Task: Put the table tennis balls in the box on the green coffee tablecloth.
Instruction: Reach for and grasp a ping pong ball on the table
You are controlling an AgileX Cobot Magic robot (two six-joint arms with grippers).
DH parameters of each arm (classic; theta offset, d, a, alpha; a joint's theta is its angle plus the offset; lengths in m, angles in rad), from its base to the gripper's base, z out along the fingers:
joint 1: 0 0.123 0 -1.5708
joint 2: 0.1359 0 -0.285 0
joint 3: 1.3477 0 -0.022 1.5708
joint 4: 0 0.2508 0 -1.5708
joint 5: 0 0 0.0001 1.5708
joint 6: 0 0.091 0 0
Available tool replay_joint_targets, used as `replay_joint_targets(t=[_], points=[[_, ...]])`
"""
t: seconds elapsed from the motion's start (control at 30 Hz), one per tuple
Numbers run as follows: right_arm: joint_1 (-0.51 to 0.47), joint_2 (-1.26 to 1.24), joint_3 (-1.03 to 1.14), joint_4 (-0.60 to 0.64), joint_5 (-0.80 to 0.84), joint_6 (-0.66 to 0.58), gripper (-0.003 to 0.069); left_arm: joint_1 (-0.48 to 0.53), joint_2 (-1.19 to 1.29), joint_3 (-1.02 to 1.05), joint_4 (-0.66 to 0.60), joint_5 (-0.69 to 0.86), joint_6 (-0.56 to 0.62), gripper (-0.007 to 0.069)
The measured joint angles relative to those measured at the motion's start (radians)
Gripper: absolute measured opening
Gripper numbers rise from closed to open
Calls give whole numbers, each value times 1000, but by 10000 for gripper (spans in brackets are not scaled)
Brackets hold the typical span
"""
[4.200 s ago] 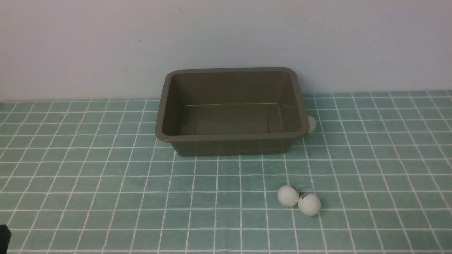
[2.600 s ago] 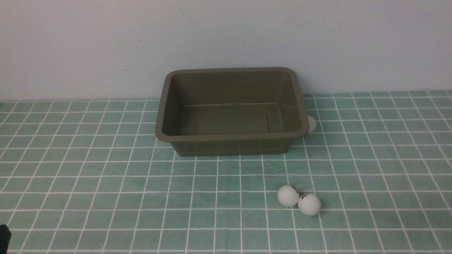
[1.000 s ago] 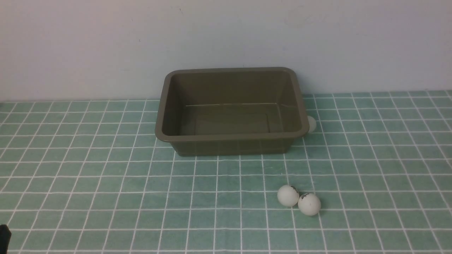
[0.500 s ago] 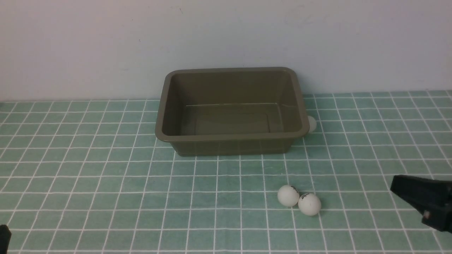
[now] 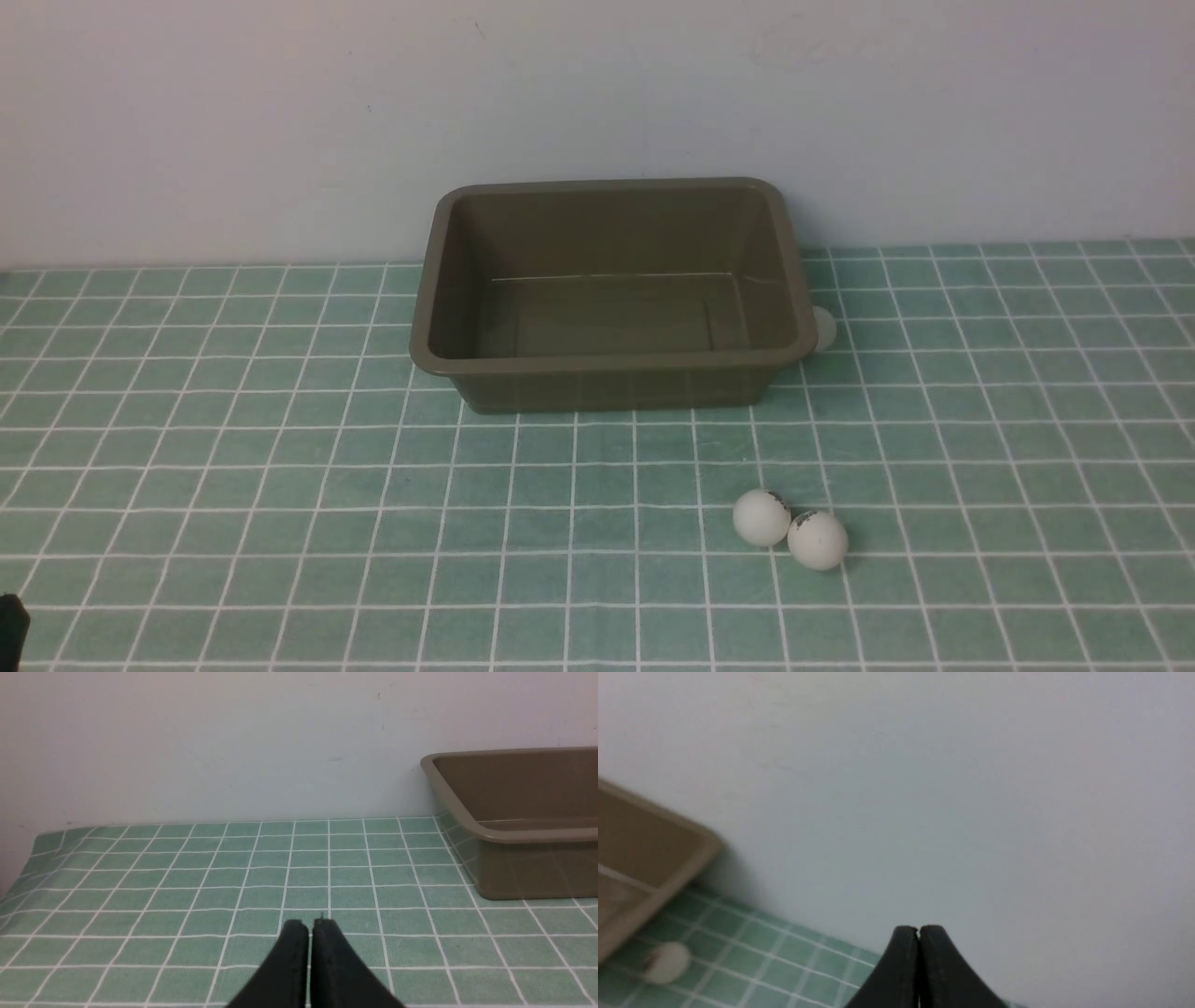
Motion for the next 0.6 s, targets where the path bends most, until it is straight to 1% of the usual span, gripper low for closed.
replay_joint_targets(t=[0.03, 0.07, 0.1, 0.13, 0.17, 0.2, 0.23, 0.27, 0.3, 0.33, 0.37, 0.4, 0.43, 0.47, 0.53, 0.57, 0.6], points=[[0, 0, 13, 182, 192, -11, -13, 0, 0, 0, 0, 0, 0, -4], [0, 0, 21, 262, 248, -21, -13, 0, 0, 0, 0, 0, 0, -4], [0, 0, 29, 397, 324, -52, -13, 0, 0, 0, 0, 0, 0, -4], [0, 0, 36, 494, 380, -100, -13, 0, 0, 0, 0, 0, 0, -4], [0, 0, 43, 645, 430, -174, -13, 0, 0, 0, 0, 0, 0, -4], [0, 0, 43, 645, 430, -191, -13, 0, 0, 0, 0, 0, 0, -4], [0, 5, 45, 848, 508, -363, -13, 0, 0, 0, 0, 0, 0, -4], [0, 9, 49, 1020, 573, -518, -13, 0, 0, 0, 0, 0, 0, -4], [0, 12, 50, 1141, 619, -659, -13, 0, 0, 0, 0, 0, 0, -4], [0, 14, 51, 1214, 644, -774, -13, 0, 0, 0, 0, 0, 0, -4], [0, 15, 51, 1383, 695, -978, -13, 0, 0, 0, 0, 0, 0, -4], [0, 15, 51, 1479, 714, -1064, -13, 0, 0, 0, 0, 0, 0, -4], [0, 15, 51, 1626, 730, -1230, -13, 0, 0, 0, 0, 0, 0, -4], [0, 13, 51, 1700, 734, -1310, -13, 0, 0, 0, 0, 0, 0, -4], [0, 13, 51, 1894, 739, -1535, -12, 0, 0, 0, 0, 0, 0, -4], [0, 13, 51, 1984, 739, -1625, -11, 0, 0, 0, 0, 0, 0, -4], [0, 15, 51, 2049, 740, -1686, -11, 0, 0, 0, 0, 0, 0, -4]])
